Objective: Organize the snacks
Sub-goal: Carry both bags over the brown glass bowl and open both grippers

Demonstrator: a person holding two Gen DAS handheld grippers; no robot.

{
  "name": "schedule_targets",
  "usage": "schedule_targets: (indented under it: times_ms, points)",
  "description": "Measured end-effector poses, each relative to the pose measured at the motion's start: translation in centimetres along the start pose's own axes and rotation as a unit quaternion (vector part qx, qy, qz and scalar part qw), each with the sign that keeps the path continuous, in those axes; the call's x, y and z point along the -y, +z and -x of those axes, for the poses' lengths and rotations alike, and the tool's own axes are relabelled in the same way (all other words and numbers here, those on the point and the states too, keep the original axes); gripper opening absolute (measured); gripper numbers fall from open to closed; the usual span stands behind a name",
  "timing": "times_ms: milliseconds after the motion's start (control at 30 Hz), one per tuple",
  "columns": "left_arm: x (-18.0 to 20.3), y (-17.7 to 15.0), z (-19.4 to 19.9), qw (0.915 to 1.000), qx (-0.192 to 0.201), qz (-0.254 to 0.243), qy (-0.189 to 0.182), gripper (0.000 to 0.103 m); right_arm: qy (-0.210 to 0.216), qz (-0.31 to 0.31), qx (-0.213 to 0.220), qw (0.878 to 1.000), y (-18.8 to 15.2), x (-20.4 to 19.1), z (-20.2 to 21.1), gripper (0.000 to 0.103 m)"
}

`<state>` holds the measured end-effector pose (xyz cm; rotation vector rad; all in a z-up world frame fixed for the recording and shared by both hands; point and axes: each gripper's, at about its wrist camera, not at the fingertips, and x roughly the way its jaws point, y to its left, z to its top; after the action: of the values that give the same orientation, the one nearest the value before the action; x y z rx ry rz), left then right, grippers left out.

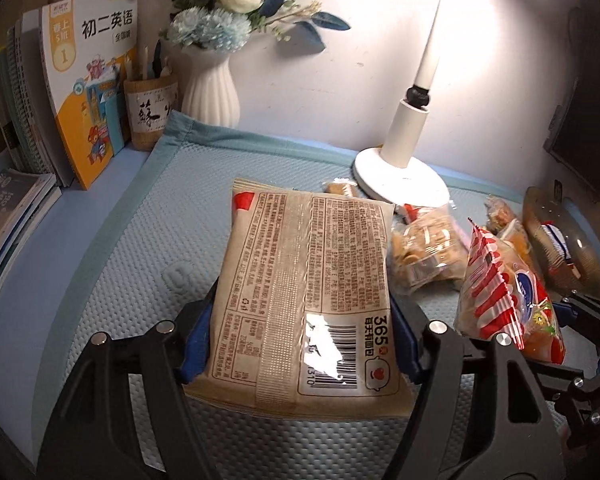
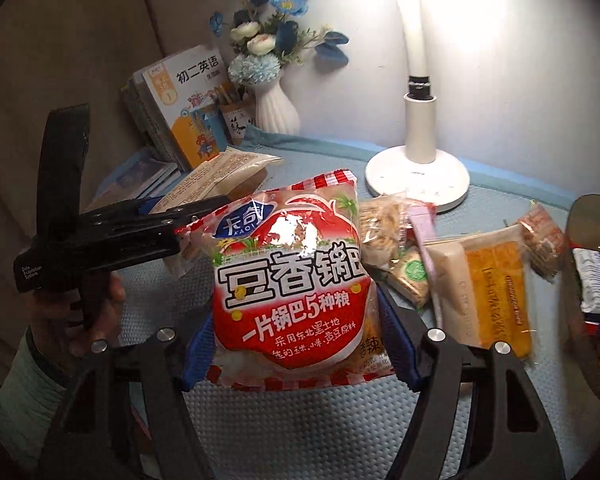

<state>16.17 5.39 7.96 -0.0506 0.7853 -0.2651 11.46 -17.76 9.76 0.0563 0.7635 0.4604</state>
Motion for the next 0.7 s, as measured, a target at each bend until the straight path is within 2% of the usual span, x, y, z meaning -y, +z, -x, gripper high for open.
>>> schedule_targets:
  times_ms: [100,233,300,367,400,600,700]
  points:
    - [3.9,1.2,1.4,0.999,0.018,-0.028,-0.029,0.072,-0.052,-0.015,0.036,0.998,0.3,2.9,4.4,0.07]
    - [10.1,2.9,1.7,0.9952,0.033,-0.068,-0.062,0.072,-0.125,-0.073,0.073,0.987,0.6,8.8,9.7,0.07]
    - [13.5,3.9,1.4,0.9922,0.036,-0.078,-0.091,0.072,-0.168,-0.107,0.083,0.976,0.5,12.1,11.8,0.07]
    - [17.0,4.7,1.0,0.9872,0.036,-0.093,-0.125,0.072,-0.234,-0.127,0.086,0.96,0.3,14.9,13.2,0.07]
    - [18.9,5.0,0.6,0.9841,0.033,-0.101,-0.142,0.072,-0.252,-0.138,0.088,0.954,0.1,16.4,13.7,0.07]
    - [28.1,6.2,-3.0,0.9701,0.002,-0.127,-0.207,0.072,-0.279,-0.226,0.087,0.929,-0.8,24.8,15.6,0.07]
    - [32.0,6.5,-4.8,0.9634,-0.012,-0.134,-0.232,0.072,-0.27,-0.253,0.084,0.925,-0.9,27.7,15.5,0.07]
